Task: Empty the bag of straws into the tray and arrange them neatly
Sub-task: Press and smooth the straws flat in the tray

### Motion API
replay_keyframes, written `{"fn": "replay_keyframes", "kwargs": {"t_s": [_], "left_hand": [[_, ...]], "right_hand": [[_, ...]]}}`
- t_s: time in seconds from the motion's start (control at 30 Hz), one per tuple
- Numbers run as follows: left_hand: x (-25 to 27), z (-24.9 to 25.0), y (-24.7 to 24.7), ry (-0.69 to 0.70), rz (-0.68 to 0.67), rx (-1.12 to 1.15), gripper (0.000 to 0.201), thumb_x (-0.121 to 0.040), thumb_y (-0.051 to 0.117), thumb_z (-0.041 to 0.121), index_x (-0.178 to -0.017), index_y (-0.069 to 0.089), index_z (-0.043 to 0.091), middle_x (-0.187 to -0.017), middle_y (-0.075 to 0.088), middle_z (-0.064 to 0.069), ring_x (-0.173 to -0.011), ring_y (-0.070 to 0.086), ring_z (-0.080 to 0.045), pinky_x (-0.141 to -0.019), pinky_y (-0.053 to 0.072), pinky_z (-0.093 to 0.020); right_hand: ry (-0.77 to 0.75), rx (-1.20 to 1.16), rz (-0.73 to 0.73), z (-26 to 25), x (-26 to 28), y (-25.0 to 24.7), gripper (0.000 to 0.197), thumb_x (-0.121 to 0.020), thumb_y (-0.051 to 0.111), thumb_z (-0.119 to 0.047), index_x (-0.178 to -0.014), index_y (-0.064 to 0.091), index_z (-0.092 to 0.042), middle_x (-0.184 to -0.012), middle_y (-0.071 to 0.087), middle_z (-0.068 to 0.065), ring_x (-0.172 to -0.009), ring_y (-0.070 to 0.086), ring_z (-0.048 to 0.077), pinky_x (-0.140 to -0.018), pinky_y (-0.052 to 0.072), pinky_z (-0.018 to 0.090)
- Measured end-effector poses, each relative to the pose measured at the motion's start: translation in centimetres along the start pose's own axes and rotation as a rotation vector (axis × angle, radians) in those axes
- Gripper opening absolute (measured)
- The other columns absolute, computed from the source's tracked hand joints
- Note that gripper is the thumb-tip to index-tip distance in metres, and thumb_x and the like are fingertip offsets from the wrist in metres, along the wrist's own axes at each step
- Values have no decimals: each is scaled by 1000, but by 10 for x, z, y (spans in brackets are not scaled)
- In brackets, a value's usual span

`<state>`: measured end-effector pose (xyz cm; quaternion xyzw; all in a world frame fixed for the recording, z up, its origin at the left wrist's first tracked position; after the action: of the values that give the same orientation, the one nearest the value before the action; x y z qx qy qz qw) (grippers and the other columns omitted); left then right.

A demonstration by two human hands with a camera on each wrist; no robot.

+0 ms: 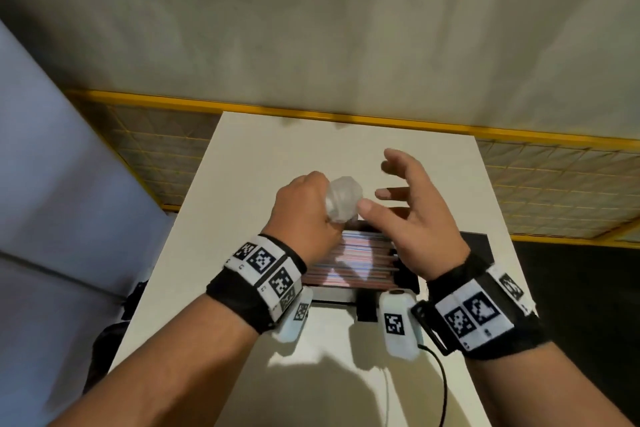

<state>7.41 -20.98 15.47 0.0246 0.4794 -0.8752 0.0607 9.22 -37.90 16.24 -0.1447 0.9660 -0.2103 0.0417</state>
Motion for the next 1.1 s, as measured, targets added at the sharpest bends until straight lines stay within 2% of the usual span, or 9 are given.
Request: {"fn": "replay_keyframes", "kwargs": {"t_s": [0.13,0.3,0.5,0.6,0.67,0.73,0.87,0.97,1.1], "left_hand": [[5,8,-5,-20,-45,165,37,-76,78,25,-88,45,16,-83,53,4,-76,52,-17,-57,33,-28],[24,4,8,63,112,385,58,-67,82,16,-107,39,13,-110,35,0,-96,46,-14,-73,44,-15],[40,-6,9,145,317,432,76,-58,79,13,-120,37,-1,-132,32,-9,-108,54,-26,-80,57,-32],[49,-22,1,192,276,473,85,-56,87,8,-124,36,-1,-143,33,-13,-128,45,-21,-102,44,-18],[53,-37,-8,194,231,501,77,-56,85,2,-120,43,-1,-139,42,-13,-125,44,-14,-97,33,-1],[52,-55,-19,141,180,474,61,-60,82,5,-114,54,0,-136,48,-10,-120,49,-13,-90,32,1],[49,-85,-29,19,17,341,57,-69,81,16,-120,59,2,-127,49,-5,-111,55,-19,-86,38,-13],[49,-95,-34,-14,-64,270,49,-75,78,23,-117,58,5,-120,48,-3,-104,55,-17,-83,42,-18],[65,-88,-35,64,-125,359,65,-75,79,20,-129,46,7,-129,41,-3,-112,54,-17,-93,51,-31]], "right_hand": [[-187,187,-120,-3,6,21,79,-80,58,-64,-142,54,-17,-127,66,-4,-113,63,8,-96,53,34],[-124,58,-39,-15,-11,24,30,-101,52,-33,-101,74,-12,-85,75,0,-77,69,14,-73,57,40],[55,-128,-97,-33,-16,53,39,-104,51,-23,-76,63,0,-63,61,8,-58,54,19,-61,44,35],[218,-270,-123,-42,-15,72,17,-100,59,-14,-85,63,-7,-67,67,10,-60,62,21,-59,49,32],[301,-316,-143,-45,-12,86,11,-97,61,-6,-86,60,-9,-65,66,13,-55,62,22,-55,49,30],[305,-304,-93,-43,-9,100,15,-93,64,-1,-81,62,-10,-67,67,21,-57,63,26,-57,50,34],[21,80,90,-36,7,109,14,-90,70,-14,-79,74,-22,-82,75,-2,-73,70,7,-72,56,31],[-107,41,-97,-41,34,115,20,-90,61,-33,-94,79,-27,-96,77,-8,-95,70,7,-86,54,30],[-95,55,-208,-34,48,121,42,-86,56,-58,-104,72,-25,-91,77,-6,-89,72,14,-84,56,48]]}}
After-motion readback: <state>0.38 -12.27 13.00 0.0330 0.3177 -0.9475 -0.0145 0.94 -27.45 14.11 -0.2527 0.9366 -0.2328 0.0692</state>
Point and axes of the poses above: each hand's wrist, its own x-axis away from the middle knuckle, its own y-axis out of the palm, z = x × y, the point moved 1 cm from there along -x, towards the middle knuckle
